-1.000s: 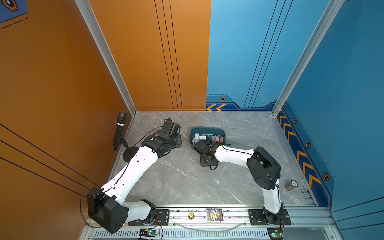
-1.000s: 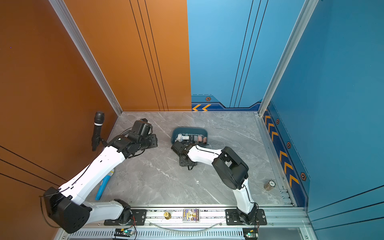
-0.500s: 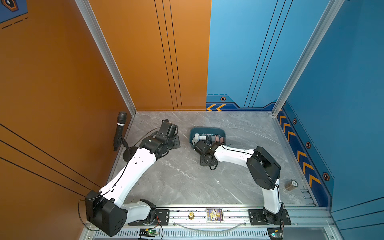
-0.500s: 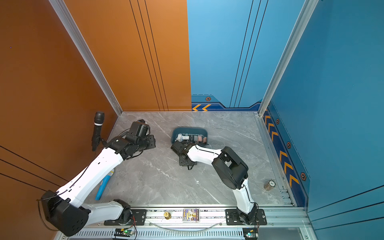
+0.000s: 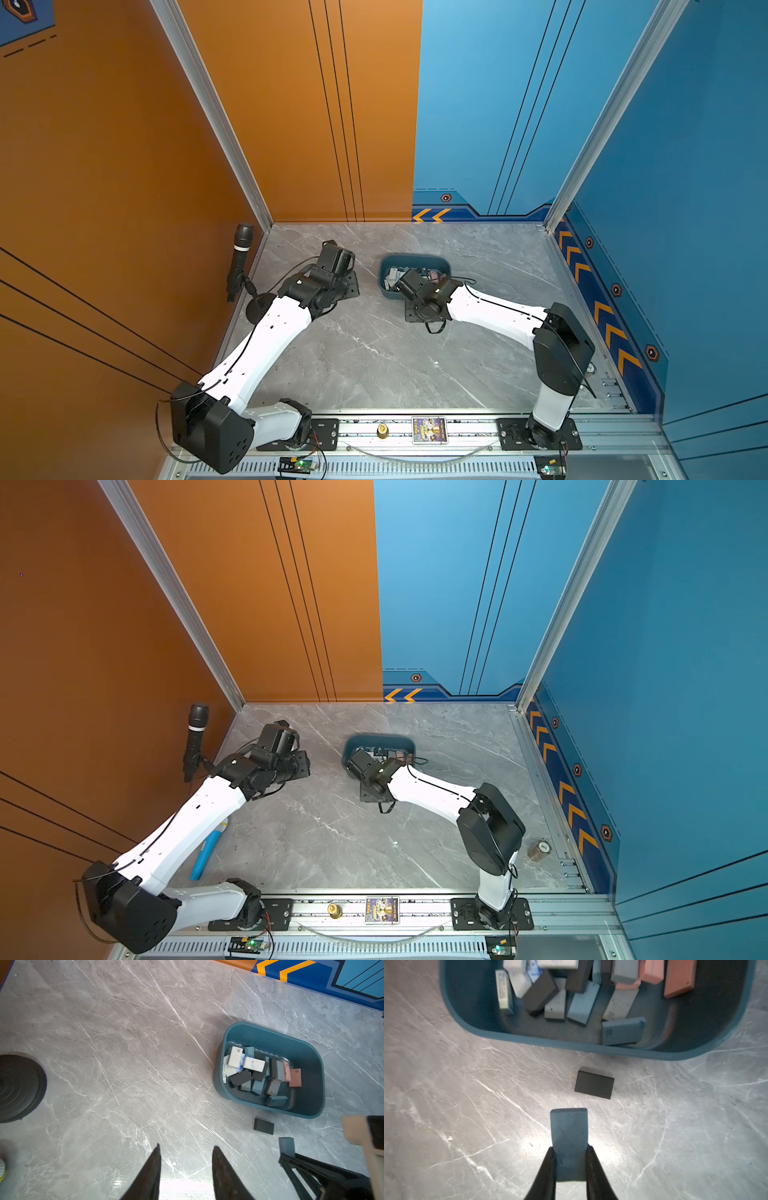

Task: Put the eraser in the storage box
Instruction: Pick up the eraser from the center of the board, then place the eraser in the storage box.

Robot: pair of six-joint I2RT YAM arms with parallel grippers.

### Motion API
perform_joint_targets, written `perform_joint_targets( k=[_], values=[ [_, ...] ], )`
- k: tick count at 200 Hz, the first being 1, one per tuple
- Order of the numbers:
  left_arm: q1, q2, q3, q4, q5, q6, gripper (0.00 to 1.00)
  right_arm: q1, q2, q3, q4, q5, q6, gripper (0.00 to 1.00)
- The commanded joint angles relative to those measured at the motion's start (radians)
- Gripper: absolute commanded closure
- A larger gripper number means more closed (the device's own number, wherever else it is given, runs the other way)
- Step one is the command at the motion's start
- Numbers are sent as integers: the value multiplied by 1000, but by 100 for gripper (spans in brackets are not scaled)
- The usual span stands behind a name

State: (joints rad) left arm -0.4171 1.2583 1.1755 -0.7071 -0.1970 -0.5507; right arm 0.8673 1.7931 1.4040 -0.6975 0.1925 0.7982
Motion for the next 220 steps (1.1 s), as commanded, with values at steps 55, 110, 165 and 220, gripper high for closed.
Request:
perform_joint_targets(
  k=[55, 110, 165, 220],
  values=[
    [10, -27, -70, 16, 60, -59, 58, -139, 54, 172, -51, 18, -130, 78],
    [5, -48, -121, 23, 74, -87, 59, -252, 203, 302, -81, -3, -202, 78],
    [-2, -36, -126, 23, 82, -95, 58, -320, 365, 437, -115, -2, -243, 77],
    [-17, -23, -123, 23, 88, -104, 59, -340, 457, 525, -149, 9, -255, 73]
  ],
)
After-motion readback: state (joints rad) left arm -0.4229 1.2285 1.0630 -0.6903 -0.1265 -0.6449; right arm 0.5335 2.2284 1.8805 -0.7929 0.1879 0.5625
